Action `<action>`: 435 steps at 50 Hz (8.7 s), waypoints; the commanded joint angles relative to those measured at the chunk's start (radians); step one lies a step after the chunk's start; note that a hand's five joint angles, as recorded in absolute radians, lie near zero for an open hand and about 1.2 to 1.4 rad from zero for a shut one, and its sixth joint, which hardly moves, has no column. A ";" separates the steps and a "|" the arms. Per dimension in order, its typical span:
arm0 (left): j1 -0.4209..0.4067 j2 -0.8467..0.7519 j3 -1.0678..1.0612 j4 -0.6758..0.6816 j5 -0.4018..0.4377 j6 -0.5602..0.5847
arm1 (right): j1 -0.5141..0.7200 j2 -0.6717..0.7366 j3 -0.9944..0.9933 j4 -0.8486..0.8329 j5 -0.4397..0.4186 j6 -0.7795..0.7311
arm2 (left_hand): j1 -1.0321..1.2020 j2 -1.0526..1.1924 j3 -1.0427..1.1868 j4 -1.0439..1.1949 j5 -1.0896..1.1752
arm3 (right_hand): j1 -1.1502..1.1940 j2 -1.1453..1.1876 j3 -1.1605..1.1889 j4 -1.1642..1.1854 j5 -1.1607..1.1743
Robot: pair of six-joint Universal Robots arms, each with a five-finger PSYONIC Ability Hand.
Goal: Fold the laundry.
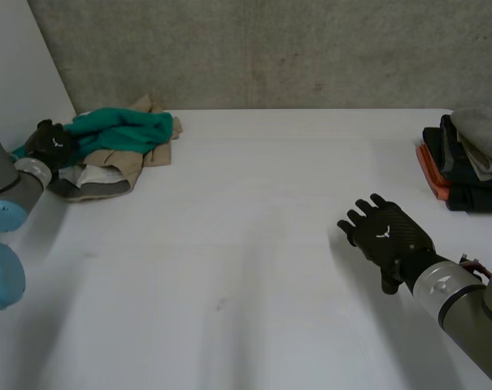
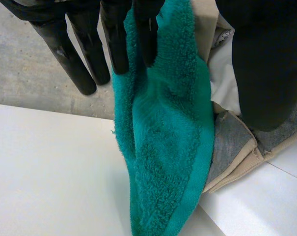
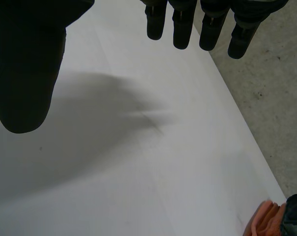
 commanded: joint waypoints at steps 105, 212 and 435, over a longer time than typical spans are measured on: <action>-0.203 0.511 -0.635 0.096 0.066 -0.396 | -0.066 -0.020 0.004 -0.002 -0.041 -0.059 | 0.963 0.981 0.979 0.975 0.974 | -0.048 -0.030 -0.028 -0.027 -0.041; -0.384 0.515 -0.868 0.038 -0.055 -0.513 | -0.006 -0.097 -0.005 0.106 0.081 0.043 | -0.039 -0.021 -0.023 -0.026 -0.028 | -0.048 -0.030 -0.028 -0.027 -0.041; -0.315 0.951 -1.277 0.217 0.221 -0.427 | -0.117 0.244 -0.724 0.781 -0.051 -0.136 | -0.196 -0.179 -0.180 -0.184 -0.185 | 1.174 1.192 1.194 1.195 1.181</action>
